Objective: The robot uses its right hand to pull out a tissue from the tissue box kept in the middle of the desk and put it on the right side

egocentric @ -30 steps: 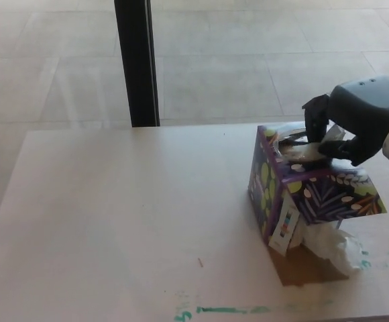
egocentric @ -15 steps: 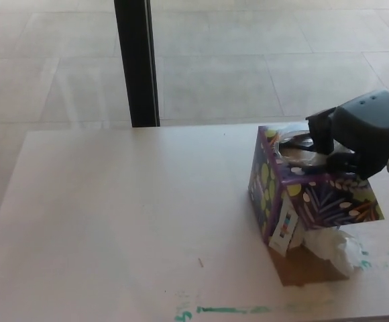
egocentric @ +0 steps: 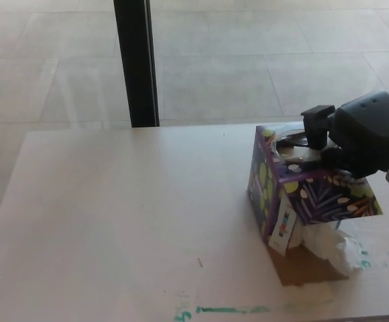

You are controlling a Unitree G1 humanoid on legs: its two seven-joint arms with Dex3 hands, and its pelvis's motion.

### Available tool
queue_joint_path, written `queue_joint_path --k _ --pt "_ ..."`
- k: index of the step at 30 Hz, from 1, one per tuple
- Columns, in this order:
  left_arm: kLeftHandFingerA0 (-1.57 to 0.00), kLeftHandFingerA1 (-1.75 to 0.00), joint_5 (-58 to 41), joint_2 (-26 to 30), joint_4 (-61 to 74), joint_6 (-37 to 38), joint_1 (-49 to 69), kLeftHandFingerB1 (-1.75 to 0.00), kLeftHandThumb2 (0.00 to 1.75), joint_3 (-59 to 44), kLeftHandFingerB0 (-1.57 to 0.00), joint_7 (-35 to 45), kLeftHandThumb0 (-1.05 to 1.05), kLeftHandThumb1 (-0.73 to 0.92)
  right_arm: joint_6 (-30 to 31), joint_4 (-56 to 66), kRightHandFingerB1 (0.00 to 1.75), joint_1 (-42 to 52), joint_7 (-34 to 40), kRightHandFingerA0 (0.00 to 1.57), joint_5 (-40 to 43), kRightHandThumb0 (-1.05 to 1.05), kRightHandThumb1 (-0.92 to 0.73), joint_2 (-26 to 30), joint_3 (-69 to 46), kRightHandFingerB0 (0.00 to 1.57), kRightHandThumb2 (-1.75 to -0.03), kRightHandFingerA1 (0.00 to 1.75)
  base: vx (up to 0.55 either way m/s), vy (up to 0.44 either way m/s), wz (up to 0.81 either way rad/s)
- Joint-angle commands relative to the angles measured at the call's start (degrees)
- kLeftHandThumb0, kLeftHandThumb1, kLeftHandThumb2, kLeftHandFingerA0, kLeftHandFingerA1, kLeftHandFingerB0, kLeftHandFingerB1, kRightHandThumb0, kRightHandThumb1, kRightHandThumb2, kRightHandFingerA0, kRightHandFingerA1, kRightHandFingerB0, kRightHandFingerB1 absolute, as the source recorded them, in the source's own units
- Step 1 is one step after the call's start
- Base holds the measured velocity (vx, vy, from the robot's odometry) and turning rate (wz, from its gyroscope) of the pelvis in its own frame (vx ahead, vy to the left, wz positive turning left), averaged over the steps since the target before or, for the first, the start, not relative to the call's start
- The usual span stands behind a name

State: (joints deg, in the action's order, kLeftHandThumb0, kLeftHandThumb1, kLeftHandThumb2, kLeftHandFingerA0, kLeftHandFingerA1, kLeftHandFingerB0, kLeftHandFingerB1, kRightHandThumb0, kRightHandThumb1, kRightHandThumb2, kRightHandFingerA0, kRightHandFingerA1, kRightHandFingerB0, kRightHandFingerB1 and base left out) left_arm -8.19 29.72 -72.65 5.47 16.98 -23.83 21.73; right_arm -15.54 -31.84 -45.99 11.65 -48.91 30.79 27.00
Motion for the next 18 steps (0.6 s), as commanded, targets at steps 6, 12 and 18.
queue_joint_path --k 6,12,18 --pt "-0.58 -0.49 -0.55 0.76 -0.37 0.98 1.57 -0.42 0.74 0.07 -0.46 0.40 -0.83 0.92 -0.67 0.95 1.44 -3.59 2.89 0.97 0.44 -0.20 -0.57 0.42 -3.38 0.78 -1.03 1.39 0.00 0.000 0.00" --pt "-0.60 -0.49 -0.43 0.72 -0.42 1.71 1.74 -0.44 0.74 0.11 -0.48 0.19 -0.85 0.92 -0.86 0.40 1.38 -4.87 6.85 1.00 -2.80 -0.18 -0.48 2.02 -3.61 0.84 -1.00 1.51 0.00 0.000 0.00" --pt "-0.62 -0.52 -0.60 0.43 -1.23 2.21 1.86 -0.45 0.72 -0.18 -0.49 0.00 -0.86 0.92 -2.73 -1.67 1.56 -6.07 9.00 0.89 -2.39 -0.16 -0.46 2.61 -3.85 0.74 -1.02 1.75 0.00 0.000 0.00"
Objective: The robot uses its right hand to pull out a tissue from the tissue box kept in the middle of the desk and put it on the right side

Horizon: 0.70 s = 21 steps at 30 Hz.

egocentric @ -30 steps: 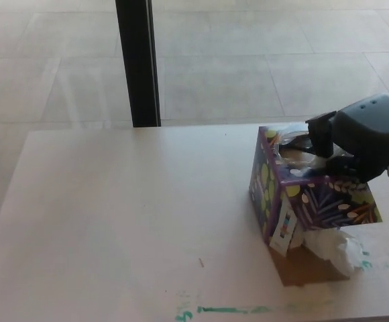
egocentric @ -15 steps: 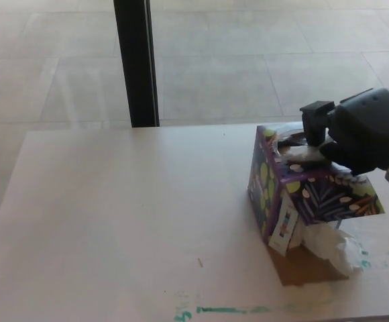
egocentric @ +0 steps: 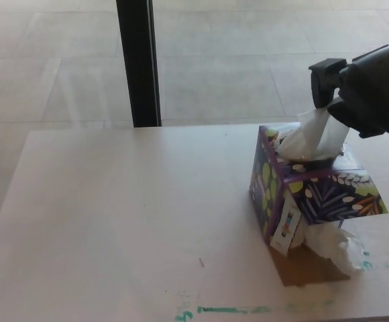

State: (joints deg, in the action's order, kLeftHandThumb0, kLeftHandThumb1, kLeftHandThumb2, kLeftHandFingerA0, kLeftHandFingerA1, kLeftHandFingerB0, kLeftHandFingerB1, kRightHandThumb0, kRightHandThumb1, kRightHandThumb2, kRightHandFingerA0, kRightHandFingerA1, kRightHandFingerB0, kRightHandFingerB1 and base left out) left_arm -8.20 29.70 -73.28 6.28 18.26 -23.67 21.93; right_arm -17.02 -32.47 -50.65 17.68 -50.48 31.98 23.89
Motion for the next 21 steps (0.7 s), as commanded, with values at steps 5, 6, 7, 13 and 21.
queue_joint_path --k 5,6,7,13,21 --pt "-0.64 -0.53 -0.16 0.48 -0.60 2.09 0.87 -0.45 0.73 0.02 -0.50 -0.62 -0.86 0.92 -0.85 -1.48 1.38 -2.71 4.52 0.89 -2.11 -0.19 -0.50 1.75 -0.59 0.76 -1.00 1.62 0.00 0.000 0.00" --pt "-0.62 -0.53 -0.88 0.46 -0.63 1.41 0.65 -0.46 0.71 -0.62 -0.51 -0.49 -0.86 0.92 -0.86 -2.22 1.50 -3.81 4.95 0.86 -2.57 -0.20 -0.52 1.87 -0.44 0.74 -1.02 1.70 0.00 0.000 0.00" --pt "-0.61 -0.64 -0.91 0.54 -0.59 1.23 0.67 -0.57 1.11 -0.67 -0.48 -0.66 -0.82 0.72 -0.37 -2.58 1.52 -4.66 5.60 0.89 -3.12 -0.21 -0.52 1.97 -0.44 0.74 -1.04 1.75 0.00 0.000 0.00" --pt "-0.61 -0.52 -0.18 0.77 -0.57 2.02 1.46 -0.44 0.74 -0.21 -0.49 0.01 -0.88 0.92 0.52 -4.55 1.63 -7.18 7.79 0.89 -2.79 -0.19 -0.47 2.18 -1.69 0.69 -1.02 1.75 0.00 0.000 0.00" --pt "-0.62 -0.49 -0.52 0.72 -0.46 1.51 1.58 -0.44 0.72 -0.38 -0.50 -0.28 -0.85 0.92 -1.03 -9.85 1.50 -12.61 9.55 0.90 -5.58 -0.21 -0.48 7.36 -0.16 0.77 -1.07 1.74 0.00 0.000 0.00"
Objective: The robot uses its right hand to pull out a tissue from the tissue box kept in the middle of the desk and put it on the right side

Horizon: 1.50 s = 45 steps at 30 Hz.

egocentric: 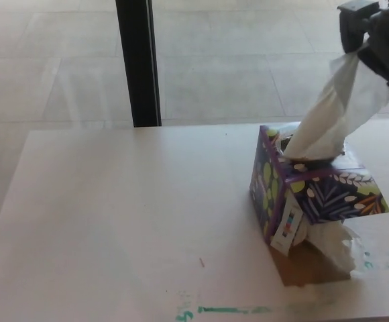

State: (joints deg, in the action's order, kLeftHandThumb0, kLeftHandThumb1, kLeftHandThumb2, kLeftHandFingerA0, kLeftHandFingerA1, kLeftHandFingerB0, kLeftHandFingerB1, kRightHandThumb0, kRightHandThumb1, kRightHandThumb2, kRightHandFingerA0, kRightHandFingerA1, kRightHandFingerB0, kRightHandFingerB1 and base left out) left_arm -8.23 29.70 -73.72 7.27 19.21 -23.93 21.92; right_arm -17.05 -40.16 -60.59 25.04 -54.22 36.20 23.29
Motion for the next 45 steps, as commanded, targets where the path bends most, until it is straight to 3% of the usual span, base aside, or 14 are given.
queue_joint_path --k 1,3,5,6,13,15,17,20,21,22,33,38,44,45 --pt "-0.62 -0.49 -0.49 0.73 -0.02 0.52 0.63 -0.44 0.72 -0.11 -0.50 -0.27 -0.85 0.92 -1.06 -2.36 1.50 -2.80 2.34 0.90 -1.78 -0.21 -0.48 3.16 0.60 0.77 -1.07 1.74 0.00 0.000 0.00" --pt "-0.55 -0.54 -0.98 1.01 0.43 0.09 1.01 -0.48 0.88 -0.49 -0.42 0.15 -0.90 0.79 -1.50 -2.93 1.52 -3.36 2.73 0.91 -2.10 -0.23 -0.46 4.71 0.73 0.77 -1.09 1.74 0.00 0.000 0.00" --pt "-0.55 -0.54 -0.99 1.00 0.50 0.07 1.26 -0.48 0.88 -0.55 -0.42 0.31 -0.90 0.79 -1.88 -3.25 1.52 -3.45 3.21 0.91 -2.05 -0.23 -0.46 5.15 0.88 0.77 -1.09 1.74 0.00 0.000 0.00" --pt "-0.59 -0.50 -0.94 0.98 0.25 0.15 1.34 -0.43 0.73 -0.60 -0.47 0.29 -0.85 0.92 -2.15 -3.63 1.52 -3.60 3.59 0.91 -2.10 -0.22 -0.44 5.64 0.95 0.77 -1.11 1.74 0.00 0.000 0.00" --pt "-0.58 -0.50 -0.45 1.37 0.08 0.83 2.33 -0.44 0.74 -0.26 -0.46 0.78 -0.86 0.92 -1.65 -6.47 1.30 -5.98 6.29 0.94 -3.96 -0.22 -0.49 8.86 1.80 0.86 -0.98 1.66 0.00 0.000 0.00" --pt "-0.58 -0.51 -0.78 1.28 -0.19 0.48 2.21 -0.44 0.73 -0.61 -0.47 0.71 -0.87 0.92 -1.06 -7.07 1.53 -7.06 5.62 0.87 -3.39 -0.21 -0.50 10.36 0.90 0.74 -0.97 1.69 0.00 0.000 0.00" --pt "-0.59 -0.52 -0.93 1.17 -0.10 0.39 2.27 -0.44 0.71 -0.82 -0.49 0.55 -0.87 0.92 -0.86 -8.38 1.40 -8.79 7.04 1.01 -4.74 -0.24 -0.50 12.03 1.40 0.75 -1.01 1.64 0.00 0.000 0.00" --pt "-0.59 -0.50 -0.53 1.41 -0.54 0.60 2.50 -0.44 0.72 -0.71 -0.48 0.33 -0.86 0.92 -1.85 -9.86 1.44 -10.71 5.64 0.89 -4.13 -0.21 -0.48 13.66 1.31 0.78 -0.97 1.68 0.00 0.000 0.00" --pt "-0.61 -0.51 -0.50 1.59 -0.62 0.54 2.67 -0.44 0.72 -0.73 -0.48 0.37 -0.86 0.92 -1.50 -10.32 1.39 -11.17 4.99 1.00 -3.95 -0.22 -0.53 13.94 1.23 0.72 -0.98 1.67 0.00 0.000 0.00" --pt "-0.61 -0.50 -0.50 1.62 -0.68 0.50 2.64 -0.44 0.72 -0.73 -0.49 0.36 -0.86 0.92 -2.03 -11.39 1.48 -12.11 5.59 0.87 -4.13 -0.21 -0.48 14.56 1.40 0.74 -0.95 1.71 0.00 0.000 0.00" --pt "-0.60 -0.50 -0.57 1.51 -0.42 0.54 3.06 -0.45 0.72 -0.76 -0.49 -0.14 -0.84 0.92 -2.80 -18.30 1.55 -17.36 11.77 0.93 -5.74 -0.20 -0.37 16.61 4.03 0.80 -1.05 1.73 0.00 0.000 0.00" --pt "-0.59 -0.49 -0.31 1.50 -0.57 0.79 3.11 -0.45 0.74 -0.40 -0.47 0.33 -0.84 0.92 -4.49 -13.27 1.53 -10.94 7.20 0.86 -3.00 -0.22 -0.52 15.75 3.46 0.72 -0.79 1.75 0.00 0.000 0.00" --pt "-0.60 -0.48 -0.03 1.09 -0.61 0.91 2.79 -0.43 0.73 -0.22 -0.49 -0.28 -0.85 0.92 -5.04 -7.04 1.34 -2.59 6.53 0.91 -1.54 -0.24 -0.54 14.40 2.52 0.78 -0.85 1.63 0.00 0.000 0.00" --pt "-0.59 -0.54 -0.07 0.95 -0.57 1.21 2.83 -0.49 0.90 -0.26 -0.48 -0.43 -0.93 0.78 -4.11 -5.80 1.34 -0.88 6.20 0.90 -1.70 -0.24 -0.55 13.77 2.52 0.77 -0.83 1.64 0.00 0.000 0.00"
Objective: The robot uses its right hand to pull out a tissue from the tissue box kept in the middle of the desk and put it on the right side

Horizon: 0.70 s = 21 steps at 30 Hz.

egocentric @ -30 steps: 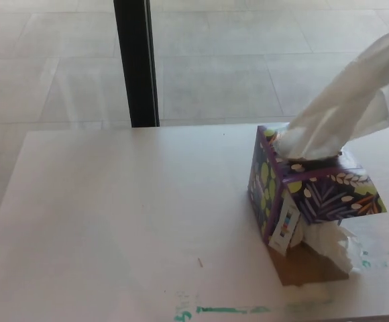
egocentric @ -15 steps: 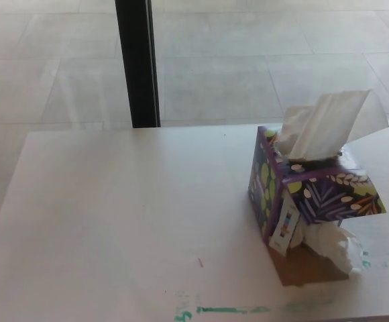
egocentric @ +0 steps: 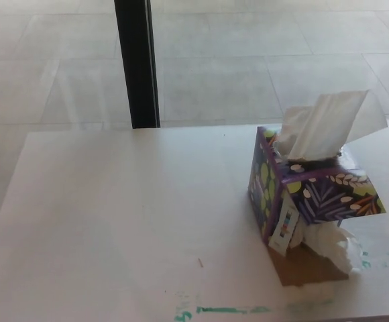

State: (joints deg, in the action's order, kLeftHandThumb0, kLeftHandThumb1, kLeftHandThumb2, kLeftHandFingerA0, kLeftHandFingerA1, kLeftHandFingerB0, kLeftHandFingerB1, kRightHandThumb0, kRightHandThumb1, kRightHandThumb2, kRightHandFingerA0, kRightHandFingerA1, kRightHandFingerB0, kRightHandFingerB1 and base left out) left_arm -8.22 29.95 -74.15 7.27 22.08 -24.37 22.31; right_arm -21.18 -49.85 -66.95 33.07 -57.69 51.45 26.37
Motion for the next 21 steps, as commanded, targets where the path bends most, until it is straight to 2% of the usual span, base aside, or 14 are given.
queue_joint_path --k 1,5,6,7,8,9,11,12,13,14,15,16,17,21 --pt "-0.64 -0.50 -0.29 0.62 -0.10 1.21 -0.10 -0.45 0.72 0.05 -0.51 -0.80 -0.85 0.92 0.83 4.43 1.35 7.03 -1.72 0.89 1.59 -0.25 -0.54 -2.40 -0.40 0.81 -0.82 1.68 0.00 0.000 0.00" --pt "-0.62 -0.50 -0.14 0.44 -0.11 0.98 -0.47 -0.44 0.73 0.33 -0.50 -0.75 -0.85 0.92 3.67 5.06 1.23 11.46 -0.61 0.92 -0.69 -0.25 -0.55 -5.03 1.22 0.84 -0.78 1.59 0.00 0.000 0.00" --pt "-0.59 -0.49 -0.48 0.26 0.14 1.08 -0.47 -0.44 0.74 0.13 -0.48 -0.43 -0.85 0.92 2.87 4.64 1.09 12.94 -1.00 0.95 -1.67 -0.23 -0.51 -4.86 2.41 0.88 -0.74 1.40 0.00 0.000 0.00" --pt "-0.59 -0.50 -0.63 0.18 0.24 1.12 -0.47 -0.42 0.74 0.03 -0.44 -0.31 -0.84 0.92 2.54 4.53 0.99 13.43 -1.36 1.22 -2.02 -0.45 -0.25 -4.71 2.85 1.16 -0.73 1.17 0.00 0.000 0.00" --pt "-0.59 -0.54 -0.70 0.14 0.22 1.08 -0.52 -0.49 0.89 -0.07 -0.47 -0.47 -0.93 0.77 3.56 5.12 1.23 15.09 -2.44 0.80 -2.40 -0.29 -0.60 -4.22 3.22 0.81 -0.62 1.58 0.00 0.000 0.00" --pt "-0.62 -0.49 -0.88 0.03 0.20 1.07 -0.59 -0.44 0.72 -0.27 -0.50 -0.72 -0.87 0.92 5.11 6.21 1.26 17.98 -5.51 0.77 -2.71 -0.30 -0.67 -3.21 3.69 0.77 -0.64 1.59 0.00 0.000 0.00" --pt "-0.62 -0.49 -1.02 0.03 0.22 1.08 -0.48 -0.44 0.72 -0.49 -0.50 -0.58 -0.87 0.92 5.74 7.70 1.26 19.99 -7.76 0.77 -2.44 -0.30 -0.67 -2.18 3.41 0.77 -0.64 1.59 0.00 0.000 0.00" --pt "-0.60 -0.49 -1.04 0.13 0.24 0.99 -0.43 -0.43 0.72 -0.54 -0.49 -0.39 -0.86 0.92 5.92 8.33 1.26 21.64 -7.41 0.88 -2.69 -0.27 -0.66 -1.25 3.25 0.88 -0.72 1.53 0.00 0.000 0.00" --pt "-0.60 -0.49 -0.99 0.14 0.11 1.02 -0.54 -0.43 0.73 -0.58 -0.48 -0.50 -0.86 0.92 7.91 9.13 1.32 23.10 -8.08 0.87 -3.29 -0.31 -0.68 -0.80 2.98 0.87 -0.71 1.57 0.00 0.000 0.00" --pt "-0.60 -0.48 -0.87 0.23 0.08 1.04 -0.65 -0.43 0.73 -0.56 -0.49 -0.66 -0.86 0.92 10.26 9.56 1.18 23.83 -9.41 0.83 -4.91 -0.34 -0.73 -0.42 3.45 0.84 -0.68 1.62 0.00 0.000 0.00" --pt "-0.62 -0.49 -1.02 0.20 0.06 0.92 -0.75 -0.44 0.71 -0.75 -0.51 -0.68 -0.86 0.92 10.86 9.75 1.25 24.57 -9.84 0.83 -5.67 -0.33 -0.66 0.21 3.68 0.82 -0.60 1.61 0.00 0.000 0.00" --pt "-0.59 -0.48 -1.25 0.14 0.06 0.80 -0.89 -0.43 0.72 -1.00 -0.50 -0.60 -0.86 0.92 12.02 10.21 1.09 25.49 -11.68 1.10 -7.05 -0.39 -0.49 1.32 4.21 0.84 -0.92 1.30 0.00 0.000 0.00" --pt "-0.61 -0.48 -1.17 0.07 0.05 0.93 -0.92 -0.43 0.72 -1.03 -0.50 -0.61 -0.87 0.92 13.74 11.44 1.21 25.97 -15.24 0.83 -7.63 -0.40 -0.64 1.80 4.26 0.81 -0.59 1.65 0.00 0.000 0.00" --pt "-0.60 -0.47 -0.77 0.01 0.20 1.52 -0.53 -0.43 0.73 -0.92 -0.49 -0.77 -0.85 0.92 14.84 13.31 1.14 27.01 -24.79 0.81 -6.21 -0.41 -0.75 2.41 3.89 0.76 -0.66 1.68 0.00 0.000 0.00"
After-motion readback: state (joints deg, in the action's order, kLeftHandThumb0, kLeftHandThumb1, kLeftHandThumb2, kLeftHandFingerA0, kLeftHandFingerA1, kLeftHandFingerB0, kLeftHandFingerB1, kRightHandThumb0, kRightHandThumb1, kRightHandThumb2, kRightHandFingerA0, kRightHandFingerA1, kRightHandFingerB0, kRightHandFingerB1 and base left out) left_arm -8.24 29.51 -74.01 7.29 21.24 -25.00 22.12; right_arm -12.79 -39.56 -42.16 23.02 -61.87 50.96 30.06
